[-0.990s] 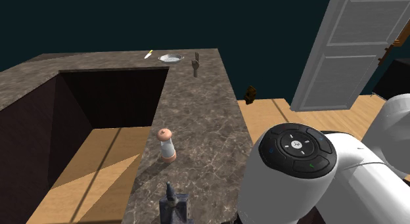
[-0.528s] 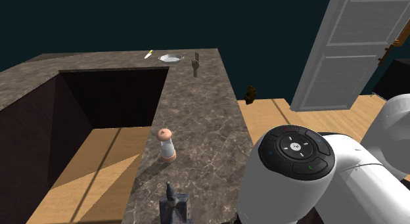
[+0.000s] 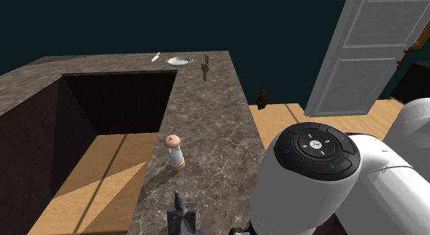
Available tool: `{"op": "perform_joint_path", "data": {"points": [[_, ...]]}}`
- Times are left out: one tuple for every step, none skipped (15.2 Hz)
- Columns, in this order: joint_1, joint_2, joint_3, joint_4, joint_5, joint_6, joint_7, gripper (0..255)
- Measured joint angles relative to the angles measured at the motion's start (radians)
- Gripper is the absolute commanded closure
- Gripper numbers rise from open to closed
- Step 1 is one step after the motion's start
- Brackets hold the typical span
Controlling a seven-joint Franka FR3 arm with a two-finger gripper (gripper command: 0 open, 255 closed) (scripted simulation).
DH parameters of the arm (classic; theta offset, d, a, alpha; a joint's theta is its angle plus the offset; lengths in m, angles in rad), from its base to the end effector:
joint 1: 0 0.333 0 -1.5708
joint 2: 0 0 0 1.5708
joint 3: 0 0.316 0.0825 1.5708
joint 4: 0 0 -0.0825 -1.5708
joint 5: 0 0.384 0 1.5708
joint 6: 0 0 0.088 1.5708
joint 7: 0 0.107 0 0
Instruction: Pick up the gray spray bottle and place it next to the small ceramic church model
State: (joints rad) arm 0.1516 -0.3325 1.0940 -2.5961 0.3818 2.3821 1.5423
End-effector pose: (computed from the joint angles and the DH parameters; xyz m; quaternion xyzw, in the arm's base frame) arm 0.1491 0.3985 0.3070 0.9539 -0.2996 0.0169 0.0102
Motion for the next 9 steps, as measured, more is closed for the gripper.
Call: {"op": "perform_joint_path", "data": {"points": [[0.035, -0.042, -0.038, 0.005, 0.026, -0.042, -0.019, 0], [0.041, -0.058, -0.056, 0.025, 0.026, -0.078, -0.025, 0], [0.054, -0.077, -0.072, 0.031, 0.034, -0.102, -0.031, 0], [0.058, -0.083, -0.079, 0.035, 0.036, -0.113, -0.033, 0], [0.061, -0.087, -0.082, 0.037, 0.037, -0.118, -0.035, 0], [0.062, -0.088, -0.084, 0.038, 0.038, -0.12, -0.035, 0], [0.062, -0.089, -0.084, 0.038, 0.038, -0.121, -0.036, 0], [0.062, -0.089, -0.085, 0.038, 0.038, -0.122, -0.036, 0], [0.062, -0.089, -0.085, 0.038, 0.038, -0.122, -0.036, 0]]}}
